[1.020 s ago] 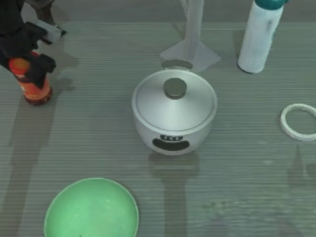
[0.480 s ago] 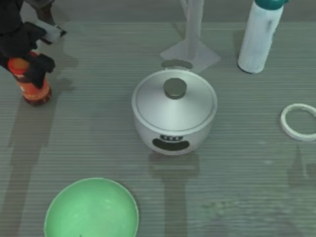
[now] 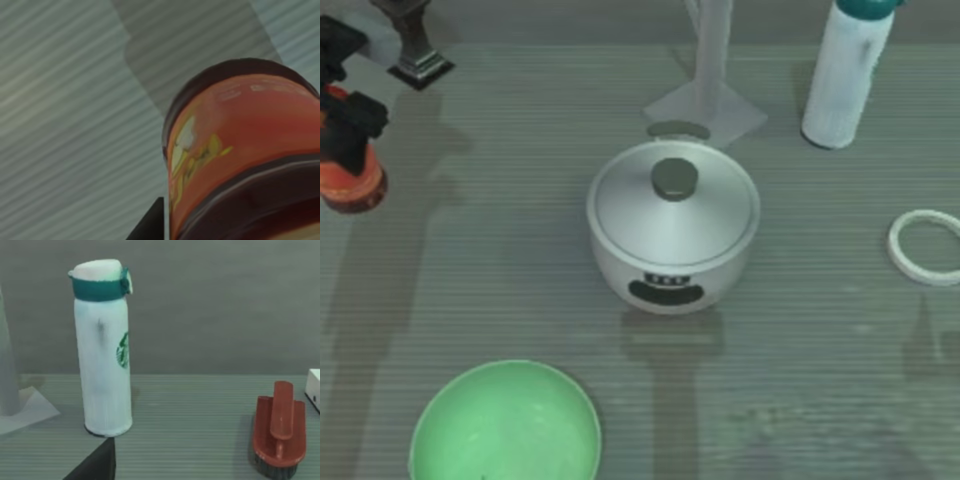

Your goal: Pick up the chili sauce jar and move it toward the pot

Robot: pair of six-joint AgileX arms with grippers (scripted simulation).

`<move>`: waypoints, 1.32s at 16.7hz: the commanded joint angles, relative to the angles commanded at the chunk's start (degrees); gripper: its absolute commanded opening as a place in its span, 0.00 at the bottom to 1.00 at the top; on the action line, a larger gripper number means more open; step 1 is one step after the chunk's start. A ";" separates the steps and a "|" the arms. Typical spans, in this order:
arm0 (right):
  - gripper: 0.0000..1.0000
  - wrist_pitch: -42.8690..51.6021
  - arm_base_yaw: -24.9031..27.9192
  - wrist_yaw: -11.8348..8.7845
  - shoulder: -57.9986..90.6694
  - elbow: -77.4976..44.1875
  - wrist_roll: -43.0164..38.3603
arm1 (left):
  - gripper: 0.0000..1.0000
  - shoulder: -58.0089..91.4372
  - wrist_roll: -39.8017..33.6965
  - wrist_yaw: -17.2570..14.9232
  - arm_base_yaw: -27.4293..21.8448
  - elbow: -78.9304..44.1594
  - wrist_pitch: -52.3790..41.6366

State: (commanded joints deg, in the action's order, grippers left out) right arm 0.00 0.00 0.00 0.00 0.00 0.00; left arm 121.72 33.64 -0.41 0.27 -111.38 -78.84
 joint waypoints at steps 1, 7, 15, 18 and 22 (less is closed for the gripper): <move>1.00 0.00 0.00 0.00 0.00 0.00 0.00 | 0.00 -2.37 0.01 0.02 0.13 2.21 -0.37; 1.00 0.00 0.00 0.00 0.00 0.00 0.00 | 0.00 -5.85 0.02 0.06 0.40 5.65 -1.05; 1.00 0.00 0.00 0.00 0.00 0.00 0.00 | 0.00 -1.95 -12.81 0.29 -4.62 4.20 -0.19; 1.00 0.00 0.00 0.00 0.00 0.00 0.00 | 0.00 0.08 -25.96 0.53 -8.69 2.90 1.42; 1.00 0.00 0.00 0.00 0.00 0.00 0.00 | 0.00 2.47 -42.16 0.83 -13.98 1.89 3.63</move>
State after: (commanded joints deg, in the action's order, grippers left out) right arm 0.00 0.00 0.00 0.00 0.00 0.00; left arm 124.20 -8.53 0.42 -13.70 -109.50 -75.21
